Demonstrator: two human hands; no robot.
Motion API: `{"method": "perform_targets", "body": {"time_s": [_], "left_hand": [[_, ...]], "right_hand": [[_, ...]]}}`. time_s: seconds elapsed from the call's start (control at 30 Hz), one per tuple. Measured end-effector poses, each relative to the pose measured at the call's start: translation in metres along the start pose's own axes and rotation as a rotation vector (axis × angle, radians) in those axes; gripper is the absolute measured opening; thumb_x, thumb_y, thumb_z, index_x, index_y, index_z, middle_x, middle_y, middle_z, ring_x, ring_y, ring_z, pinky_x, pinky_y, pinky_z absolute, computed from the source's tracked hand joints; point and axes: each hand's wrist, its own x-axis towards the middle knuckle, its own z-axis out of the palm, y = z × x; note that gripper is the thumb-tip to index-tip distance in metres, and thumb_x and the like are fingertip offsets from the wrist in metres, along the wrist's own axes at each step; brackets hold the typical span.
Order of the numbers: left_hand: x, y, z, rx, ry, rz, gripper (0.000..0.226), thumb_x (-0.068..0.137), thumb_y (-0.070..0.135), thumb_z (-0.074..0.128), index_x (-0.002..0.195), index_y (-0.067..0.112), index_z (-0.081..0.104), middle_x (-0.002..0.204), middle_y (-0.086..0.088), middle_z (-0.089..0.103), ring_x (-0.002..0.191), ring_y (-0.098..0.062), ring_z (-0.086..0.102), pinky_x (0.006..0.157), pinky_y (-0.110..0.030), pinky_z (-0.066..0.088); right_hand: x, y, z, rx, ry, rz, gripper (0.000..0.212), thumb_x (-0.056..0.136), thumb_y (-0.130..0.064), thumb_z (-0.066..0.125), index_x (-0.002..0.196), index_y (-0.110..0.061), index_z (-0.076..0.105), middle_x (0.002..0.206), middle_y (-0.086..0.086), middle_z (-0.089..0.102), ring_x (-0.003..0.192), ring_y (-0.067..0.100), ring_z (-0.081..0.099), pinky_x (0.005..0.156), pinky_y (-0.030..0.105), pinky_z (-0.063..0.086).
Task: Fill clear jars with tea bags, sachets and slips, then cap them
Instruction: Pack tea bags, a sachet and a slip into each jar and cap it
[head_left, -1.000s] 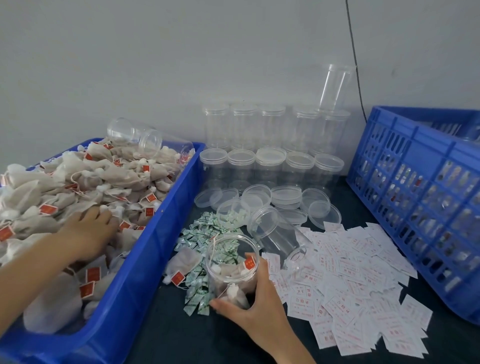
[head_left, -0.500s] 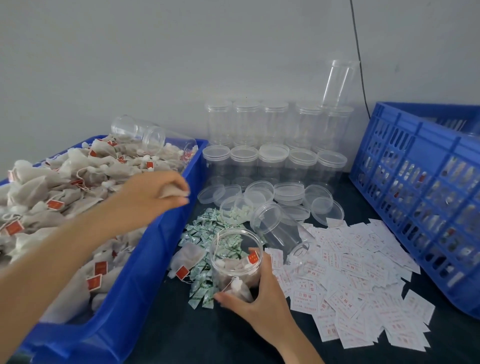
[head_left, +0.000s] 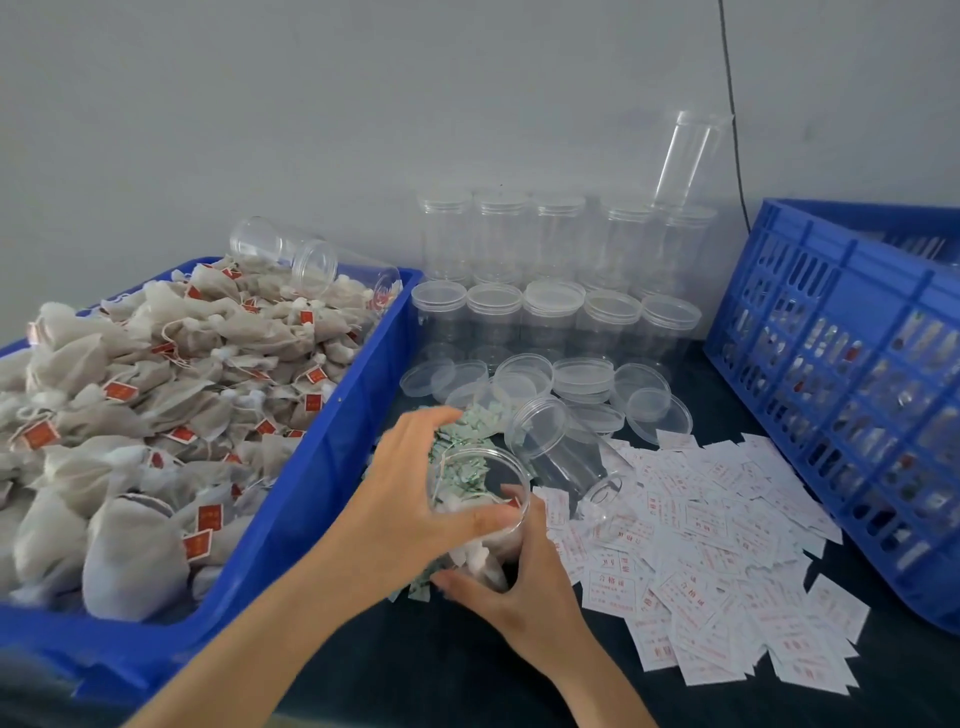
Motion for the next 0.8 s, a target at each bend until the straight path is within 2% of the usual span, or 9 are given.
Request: {"method": "perform_targets", "body": {"time_s": [0.07,0.13,0.23,0.3,0.37,0.47,0.6,0.7,0.8], "left_hand": [[-0.009,-0.009,0.013,-0.072,-0.007,-0.107,0.110,0.050,0.068,0.073,0.143,0.036,0.025,0.139,0.027,0.030,0.129,0.006,0.030,0.103,-0.019,0.031],[-0.013,-0.016,0.026,-0.109,0.025,-0.144,0.115,0.051,0.059,0.082,0.146,0.031,0.024,0.138,0.023,0.033,0.131,-0.001,0.033,0.101,-0.018,0.033],[-0.014,-0.023,0.036,-0.159,0.163,-0.121,0.106,0.051,0.053,0.085,0.141,0.032,0.033,0.121,0.034,0.038,0.121,0.005,0.040,0.090,-0.009,0.034],[-0.016,-0.026,0.039,-0.176,0.220,-0.088,0.096,0.054,0.048,0.086,0.135,0.035,0.036,0.121,0.037,0.038,0.118,0.013,0.040,0.092,-0.008,0.035],[-0.019,-0.026,0.041,-0.184,0.259,-0.053,0.088,0.059,0.038,0.089,0.130,0.038,0.038,0.122,0.035,0.042,0.119,0.015,0.039,0.096,-0.010,0.036],[-0.019,-0.025,0.042,-0.152,0.320,0.038,0.081,0.058,0.034,0.089,0.123,0.035,0.043,0.119,0.027,0.044,0.118,0.002,0.045,0.096,-0.020,0.041],[-0.022,-0.027,0.044,-0.022,0.388,0.174,0.065,0.064,0.033,0.084,0.118,0.035,0.049,0.122,0.022,0.045,0.120,0.003,0.041,0.102,-0.008,0.029],[-0.025,-0.031,0.043,0.094,0.393,0.297,0.026,0.075,0.040,0.071,0.094,0.022,0.065,0.105,0.013,0.057,0.112,-0.006,0.049,0.102,-0.013,0.031],[-0.025,-0.033,0.042,0.092,0.385,0.301,0.027,0.075,0.041,0.071,0.090,0.018,0.068,0.103,0.006,0.057,0.105,-0.006,0.050,0.099,-0.009,0.029]], "right_hand": [[-0.001,-0.005,-0.001,0.025,-0.045,-0.010,0.087,0.066,-0.054,0.087,0.127,-0.060,0.026,0.096,-0.020,0.069,0.090,0.002,0.067,0.084,0.019,0.053],[-0.004,-0.009,-0.002,-0.026,-0.109,-0.016,0.096,0.068,-0.044,0.089,0.134,-0.057,0.021,0.122,-0.021,0.063,0.114,0.000,0.062,0.097,0.020,0.050],[-0.008,-0.015,-0.016,-0.121,-0.302,0.007,0.099,0.079,-0.011,0.074,0.134,-0.062,0.009,0.121,-0.036,0.054,0.118,-0.009,0.054,0.096,0.010,0.044],[-0.002,-0.022,-0.032,-0.152,-0.375,0.018,0.090,0.081,0.009,0.053,0.130,-0.060,0.021,0.114,-0.043,0.052,0.113,-0.017,0.052,0.087,0.003,0.042],[0.010,-0.029,-0.040,-0.164,-0.283,0.009,0.074,0.084,0.016,0.042,0.127,-0.045,0.045,0.118,-0.032,0.059,0.112,-0.012,0.055,0.092,0.009,0.045],[0.036,-0.029,-0.035,-0.283,-0.119,-0.050,0.047,0.095,0.010,0.045,0.126,-0.020,0.063,0.127,-0.008,0.062,0.120,0.005,0.055,0.105,0.025,0.044],[0.069,-0.027,-0.020,-0.413,-0.158,-0.145,0.033,0.100,-0.014,0.058,0.131,-0.022,0.062,0.130,-0.008,0.061,0.119,0.004,0.053,0.099,0.016,0.040],[0.084,-0.022,-0.013,-0.567,-0.243,-0.192,0.022,0.096,-0.016,0.063,0.117,-0.020,0.066,0.118,-0.004,0.065,0.110,0.012,0.058,0.096,0.027,0.045],[0.085,-0.018,-0.011,-0.712,-0.211,-0.229,0.018,0.095,-0.015,0.061,0.113,-0.015,0.066,0.113,0.002,0.062,0.105,0.018,0.057,0.091,0.034,0.047]]}}
